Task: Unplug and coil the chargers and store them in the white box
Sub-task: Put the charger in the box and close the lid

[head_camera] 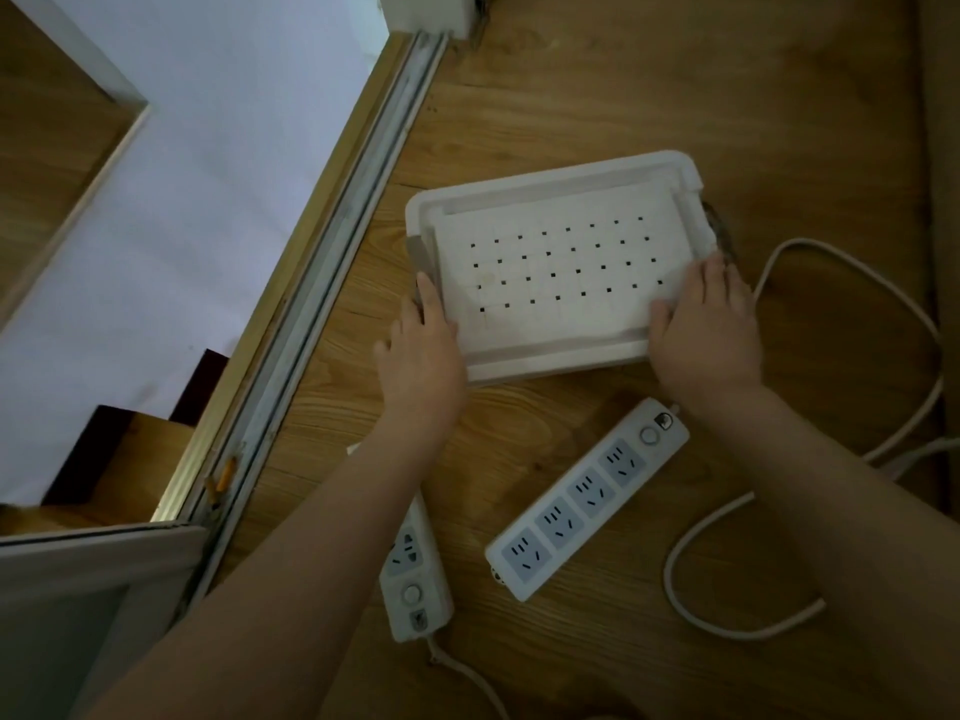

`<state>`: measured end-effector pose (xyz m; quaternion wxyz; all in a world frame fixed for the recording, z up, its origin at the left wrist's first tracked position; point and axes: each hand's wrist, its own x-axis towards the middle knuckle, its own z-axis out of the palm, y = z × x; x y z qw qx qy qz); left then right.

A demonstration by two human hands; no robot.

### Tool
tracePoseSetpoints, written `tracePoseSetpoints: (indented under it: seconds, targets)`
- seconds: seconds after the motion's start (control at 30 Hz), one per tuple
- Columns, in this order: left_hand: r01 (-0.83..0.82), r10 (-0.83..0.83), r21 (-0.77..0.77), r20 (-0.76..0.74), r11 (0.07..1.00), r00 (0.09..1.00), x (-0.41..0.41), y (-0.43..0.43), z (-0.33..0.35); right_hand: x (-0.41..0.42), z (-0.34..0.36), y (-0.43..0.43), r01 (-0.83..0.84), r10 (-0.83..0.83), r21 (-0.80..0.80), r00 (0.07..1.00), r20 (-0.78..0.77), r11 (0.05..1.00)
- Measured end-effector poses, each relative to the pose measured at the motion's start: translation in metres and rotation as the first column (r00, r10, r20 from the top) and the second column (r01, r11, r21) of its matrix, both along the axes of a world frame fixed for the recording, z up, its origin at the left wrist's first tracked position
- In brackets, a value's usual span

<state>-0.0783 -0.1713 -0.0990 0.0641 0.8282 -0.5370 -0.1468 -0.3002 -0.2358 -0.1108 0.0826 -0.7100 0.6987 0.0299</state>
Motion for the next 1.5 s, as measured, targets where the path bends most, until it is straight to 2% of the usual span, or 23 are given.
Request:
tracePoseSetpoints:
  seconds: [0.07,0.17,0.2,0.37,0.43,0.5,0.53,0.6,0.67,0.73,0.77,0.8,0.83,0.87,0.93,1.0,1.1,1.17,1.23,1.3,1.5]
  targets:
    - [0.018,-0.020,-0.035,-0.042,0.999,0.999,0.003,0.004,-0.002,0.002,0.003,0.001,0.027,-0.027,0.018,1.000,0.016,0.999]
    - [-0.030,-0.011,-0.179,-0.222,0.983,0.975,0.006,0.004,-0.003,0.004,0.007,0.003,0.028,-0.028,-0.004,0.999,0.031,1.000]
    - [-0.027,-0.015,-0.186,-0.219,0.982,0.976,0.006,0.004,-0.003,0.004,0.006,0.003,0.025,-0.025,-0.005,0.999,0.033,1.000]
    - [0.029,-0.040,-0.076,-0.148,0.997,0.988,0.003,0.004,0.000,0.004,0.008,0.005,0.030,-0.029,-0.019,0.999,0.039,0.999]
    - [0.047,-0.047,-0.019,-0.012,0.999,0.999,0.001,0.004,0.005,0.004,0.008,0.004,0.019,-0.018,-0.039,0.999,0.038,0.999]
    - [0.077,-0.078,0.011,0.194,0.997,0.978,-0.004,0.002,0.016,0.002,0.009,0.003,0.012,-0.008,-0.068,0.998,0.055,0.998]
    - [0.110,-0.107,0.001,0.240,0.994,0.965,-0.010,0.000,0.021,0.001,0.012,0.003,0.018,-0.010,-0.091,0.996,0.085,0.996]
    - [0.239,-0.228,-0.042,0.183,0.970,0.956,-0.031,-0.003,0.028,-0.004,0.017,0.000,0.094,-0.064,-0.143,0.977,0.203,0.985]
    - [0.384,-0.379,-0.057,0.081,0.922,0.922,-0.054,-0.008,0.028,-0.010,0.020,-0.008,0.279,-0.219,-0.111,0.898,0.381,0.954]
    - [0.477,-0.477,-0.019,0.028,0.878,0.879,-0.071,-0.013,0.026,-0.018,0.025,-0.020,0.480,-0.466,0.133,0.687,0.558,0.867]
    - [0.493,-0.493,0.004,0.016,0.870,0.870,-0.073,-0.013,0.024,-0.021,0.026,-0.025,0.510,-0.567,0.287,0.566,0.599,0.811]
    - [0.492,-0.493,0.020,0.011,0.870,0.870,-0.072,-0.013,0.022,-0.022,0.027,-0.027,0.485,-0.622,0.402,0.494,0.607,0.777]
    - [0.489,-0.490,0.029,0.009,0.872,0.872,-0.072,-0.013,0.020,-0.024,0.027,-0.026,0.445,-0.626,0.446,0.463,0.627,0.776]
    - [0.487,-0.488,0.036,0.008,0.872,0.873,-0.072,-0.012,0.018,-0.024,0.027,-0.025,0.419,-0.585,0.418,0.459,0.668,0.806]
    - [0.488,-0.490,0.055,0.011,0.871,0.872,-0.072,-0.012,0.017,-0.024,0.026,-0.019,0.418,-0.456,0.258,0.492,0.742,0.871]
    - [0.489,-0.491,0.075,0.007,0.869,0.871,-0.073,-0.014,0.018,-0.022,0.024,-0.016,0.425,-0.356,0.080,0.623,0.697,0.901]
    - [0.488,-0.491,0.095,0.008,0.868,0.871,-0.073,-0.016,0.018,-0.022,0.021,-0.014,0.300,-0.230,-0.074,0.847,0.480,0.951]
    - [0.486,-0.490,0.109,0.008,0.867,0.872,-0.073,-0.016,0.018,-0.022,0.022,-0.013,0.169,-0.130,-0.119,0.951,0.280,0.978]
    - [0.486,-0.490,0.119,0.008,0.866,0.872,-0.074,-0.016,0.018,-0.025,0.025,-0.012,0.058,-0.040,-0.124,0.988,0.147,0.991]
    - [0.489,-0.495,0.134,0.017,0.862,0.869,-0.075,-0.016,0.019,-0.028,0.027,-0.013,-0.007,0.016,-0.115,0.997,0.080,0.993]
    - [0.503,-0.516,0.154,0.062,0.851,0.854,-0.076,-0.017,0.020,-0.030,0.032,-0.009,-0.041,0.042,-0.020,0.998,0.042,0.999]
